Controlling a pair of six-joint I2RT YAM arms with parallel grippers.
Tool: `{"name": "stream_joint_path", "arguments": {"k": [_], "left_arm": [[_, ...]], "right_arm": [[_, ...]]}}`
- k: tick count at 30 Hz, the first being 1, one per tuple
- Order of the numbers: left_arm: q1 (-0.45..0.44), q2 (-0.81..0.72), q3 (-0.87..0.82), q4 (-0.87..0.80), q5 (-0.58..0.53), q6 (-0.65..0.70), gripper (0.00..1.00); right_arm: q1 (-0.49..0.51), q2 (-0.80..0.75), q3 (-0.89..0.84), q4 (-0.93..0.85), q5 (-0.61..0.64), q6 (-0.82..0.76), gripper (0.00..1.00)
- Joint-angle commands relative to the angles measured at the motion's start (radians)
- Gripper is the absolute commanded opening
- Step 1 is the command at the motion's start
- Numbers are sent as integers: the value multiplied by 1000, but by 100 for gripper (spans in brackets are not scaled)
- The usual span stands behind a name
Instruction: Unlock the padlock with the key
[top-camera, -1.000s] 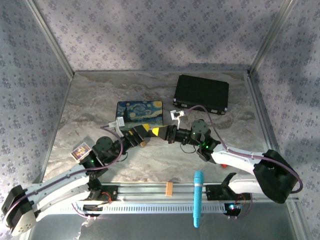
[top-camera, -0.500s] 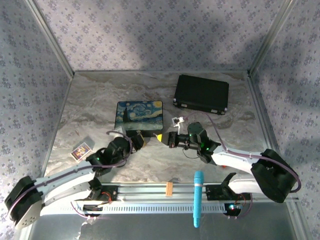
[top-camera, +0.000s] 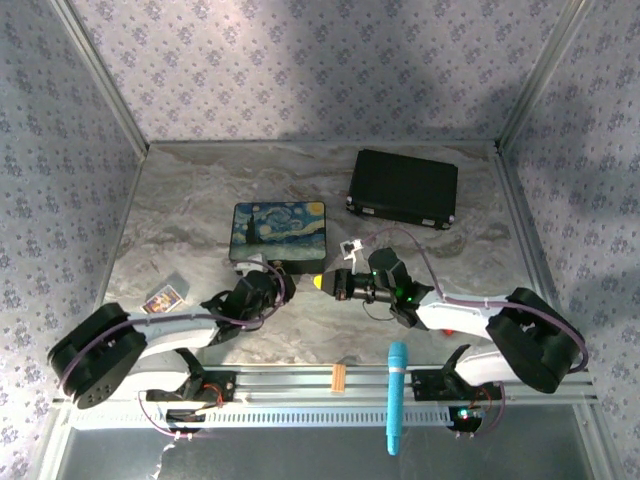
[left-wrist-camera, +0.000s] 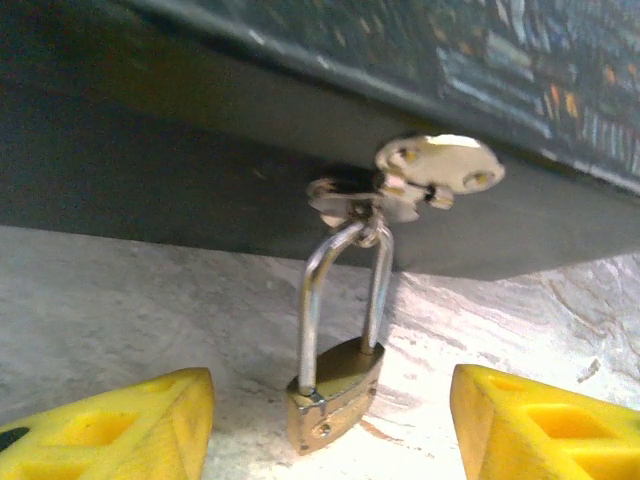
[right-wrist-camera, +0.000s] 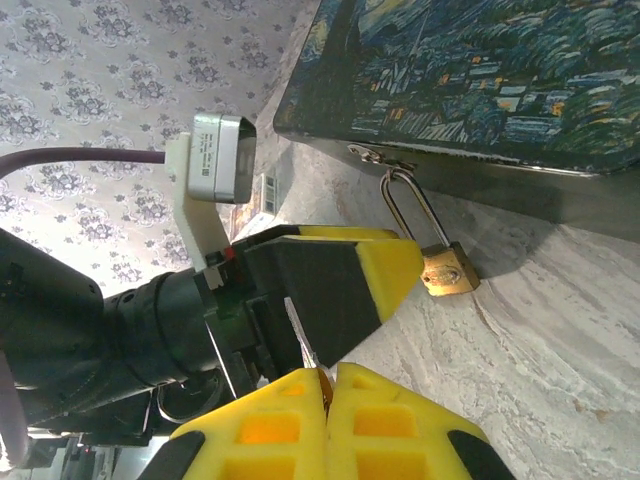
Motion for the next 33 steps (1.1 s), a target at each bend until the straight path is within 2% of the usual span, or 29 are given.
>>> {"name": "stream_joint_path", "arguments": {"k": [1,4,13,17,21,26,33], "left_arm": [[6,30,28,94,34,31,63],[9,59,32,102,17,37,60],[12,182,27,161,39,-4,36],[10,162,11,156,19,-27,24],[7,111,5,141,34,-29,16],[7,66,1,134,61,-80,7],[10,15,-2,149,89,-208,3]], "right_arm": [[6,3,-17,48,7,-12,0],[5,0,-23,54,8,-11,0],[3,6,-25,42,13,-16,0],[2,20,-23,45,13,-11,0],[-1,55,-17,55,10,8,0],[-17,165,-12,202,-44,146,0],[-13,389,-17,539,-104,389,0]]}}
